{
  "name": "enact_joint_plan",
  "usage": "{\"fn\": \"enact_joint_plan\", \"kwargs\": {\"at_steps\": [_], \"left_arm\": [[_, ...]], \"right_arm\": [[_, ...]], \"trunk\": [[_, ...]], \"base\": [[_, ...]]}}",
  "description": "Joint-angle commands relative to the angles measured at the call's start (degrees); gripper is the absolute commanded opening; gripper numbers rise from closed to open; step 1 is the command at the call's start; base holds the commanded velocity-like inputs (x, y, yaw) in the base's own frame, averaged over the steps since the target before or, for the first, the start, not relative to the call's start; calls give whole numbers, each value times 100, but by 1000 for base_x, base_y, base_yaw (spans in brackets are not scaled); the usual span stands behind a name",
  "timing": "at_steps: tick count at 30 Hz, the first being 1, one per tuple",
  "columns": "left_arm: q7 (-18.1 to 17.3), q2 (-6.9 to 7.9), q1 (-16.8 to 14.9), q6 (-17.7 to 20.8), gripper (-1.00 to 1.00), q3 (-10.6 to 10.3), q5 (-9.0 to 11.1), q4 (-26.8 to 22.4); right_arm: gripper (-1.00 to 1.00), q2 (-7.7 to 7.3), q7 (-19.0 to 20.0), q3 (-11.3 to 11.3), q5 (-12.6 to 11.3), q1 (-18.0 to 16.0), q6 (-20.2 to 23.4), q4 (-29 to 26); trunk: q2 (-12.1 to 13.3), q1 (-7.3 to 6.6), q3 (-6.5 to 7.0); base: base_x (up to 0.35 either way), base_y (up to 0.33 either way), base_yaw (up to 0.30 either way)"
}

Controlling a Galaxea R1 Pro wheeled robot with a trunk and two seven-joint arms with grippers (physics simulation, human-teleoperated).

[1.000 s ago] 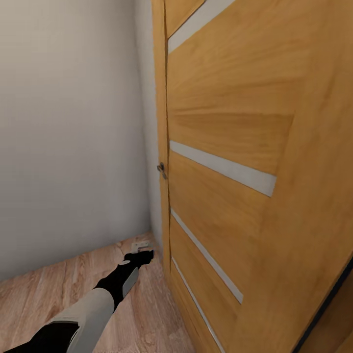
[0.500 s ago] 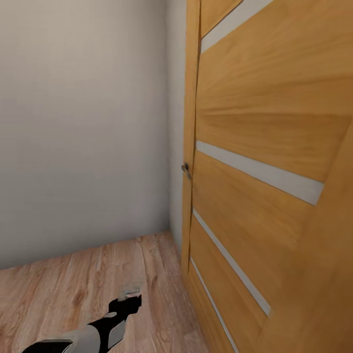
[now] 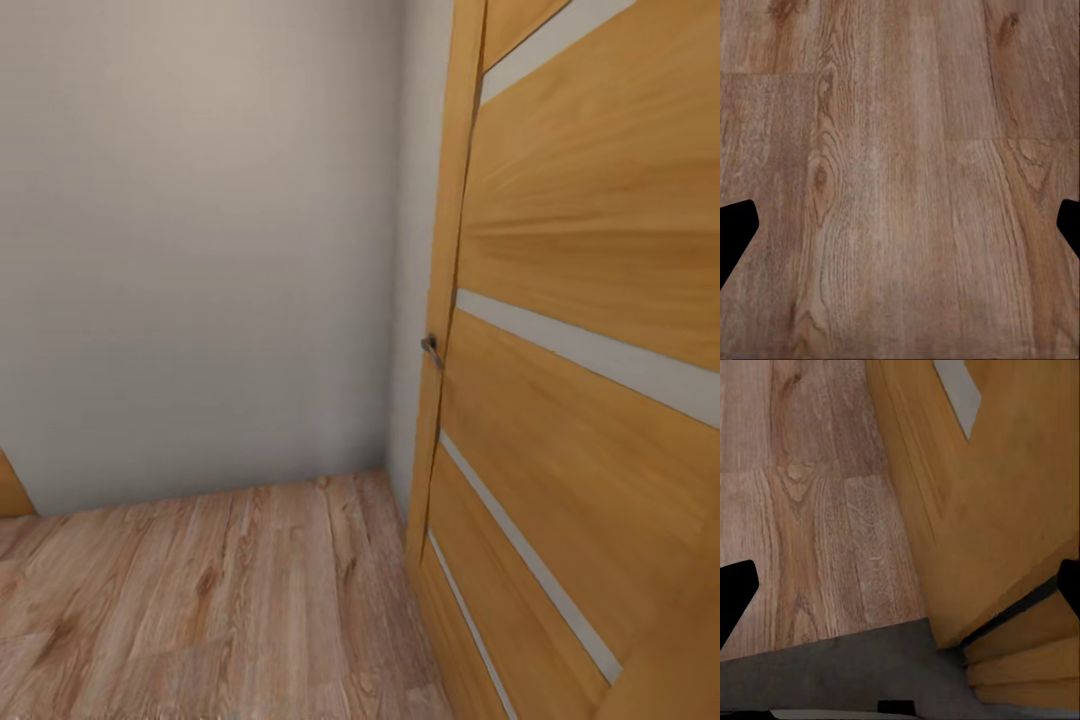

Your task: Move the two storage containers from the living room to the garage. In the garage, place one container on the floor and stack the other container on top of it (either order is fine).

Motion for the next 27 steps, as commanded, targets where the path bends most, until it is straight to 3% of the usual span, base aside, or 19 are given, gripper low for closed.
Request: {"fn": "enact_joint_plan", "kwargs": {"at_steps": [1,3,5,6,9,10,15,27], "left_arm": [[-2,-28,195,-215,100,4,13,22],[2,-53,455,-476,100,2,9,22],[4,-61,824,-1007,100,1,7,22],[5,-63,1155,-1413,100,0,7,30],[5,-62,1257,-1692,100,0,7,30],[2,-56,1338,-1921,100,0,7,31],[-10,-33,1440,-2116,100,0,7,28],[-13,-64,1458,-2133,100,6,15,14]], "right_arm": [[100,1,-22,6,7,-73,194,-30],[100,1,-22,6,7,-200,464,-79],[100,7,-22,6,3,-309,733,-327],[100,15,-25,6,-1,-337,855,-611],[100,24,-29,12,-6,-374,1106,-778],[100,25,-33,13,-9,-414,1597,-987],[100,26,-31,9,-17,-453,2109,-1190],[100,20,19,16,-19,-458,2199,-1197]], "trunk": [[-3,0,-4],[-3,0,-4],[-3,0,-4],[-3,0,-4],[-3,0,-4],[-3,0,-4],[-3,0,-4],[-3,0,-4]], "base": [[0,0,299],[0,0,299],[0,0,299],[0,0,299],[0,0,299],[0,0,299],[0,0,299],[0,0,273]]}}
